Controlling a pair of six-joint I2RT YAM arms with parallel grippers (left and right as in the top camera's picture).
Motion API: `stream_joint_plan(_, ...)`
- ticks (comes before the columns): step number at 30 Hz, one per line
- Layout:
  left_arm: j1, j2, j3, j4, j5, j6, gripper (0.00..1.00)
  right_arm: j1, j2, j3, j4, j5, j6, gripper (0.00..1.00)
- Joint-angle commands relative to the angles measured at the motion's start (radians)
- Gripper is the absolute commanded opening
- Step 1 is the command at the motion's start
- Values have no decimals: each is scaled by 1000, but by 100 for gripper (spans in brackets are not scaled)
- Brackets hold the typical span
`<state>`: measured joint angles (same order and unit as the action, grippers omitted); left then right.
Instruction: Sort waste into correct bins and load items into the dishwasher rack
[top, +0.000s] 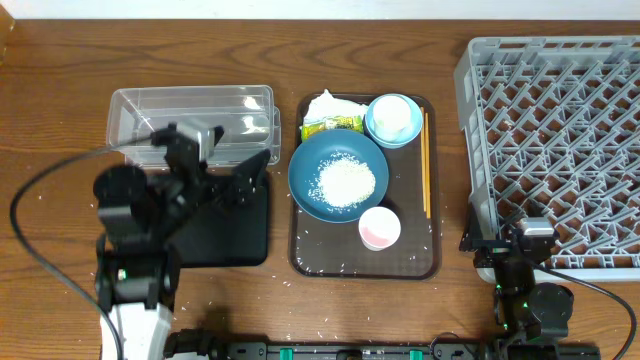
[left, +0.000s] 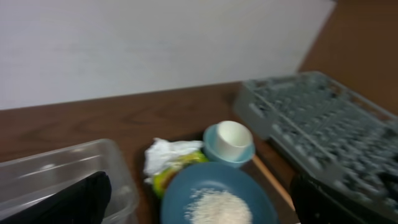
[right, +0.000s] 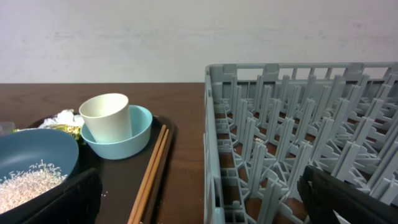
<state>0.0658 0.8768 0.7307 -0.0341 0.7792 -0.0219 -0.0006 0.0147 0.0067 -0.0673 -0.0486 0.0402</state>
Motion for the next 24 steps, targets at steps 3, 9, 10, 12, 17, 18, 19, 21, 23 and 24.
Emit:
stream_joint_plan(3, 5, 106, 59, 140, 267, -68, 95, 15, -6, -1, -4, 7, -12, 99)
stream_joint_plan(9, 0, 164, 108, 131, 215, -240, 95, 15, -6, -1, -4, 7, -12, 99)
stream_joint_plan(10, -6, 177, 132, 79, 210, -238, 95, 15, -6, -1, -4, 7, -12, 99)
stream_joint_plan(12, -24, 209, 196, -66, 172, -208, 95, 15, -6, -1, -4, 7, -12, 99)
stream_joint_plan(17, -154, 287, 395, -496, -200, -30, 95, 15, -6, -1, -4, 7, -12, 99)
stream_joint_plan(18, -192, 300, 427, -546, -289, -11, 95, 15, -6, -1, -4, 7, -12, 99)
stream_joint_plan(19, -224, 307, 445, -565, -347, 6, 95, 15, -6, -1, -4, 7, -12, 99)
stream_joint_plan(21, -278, 311, 452, -557, -380, 19, 95, 15, -6, -1, -4, 7, -12, 99)
stream_joint_plan(23, -323, 311, 451, -558, -380, 19, 95, 15, -6, -1, -4, 7, -12, 99)
stream_joint_plan(24, -342, 313, 451, -558, -380, 18, 96, 15, -6, -1, -4, 7, -12, 99)
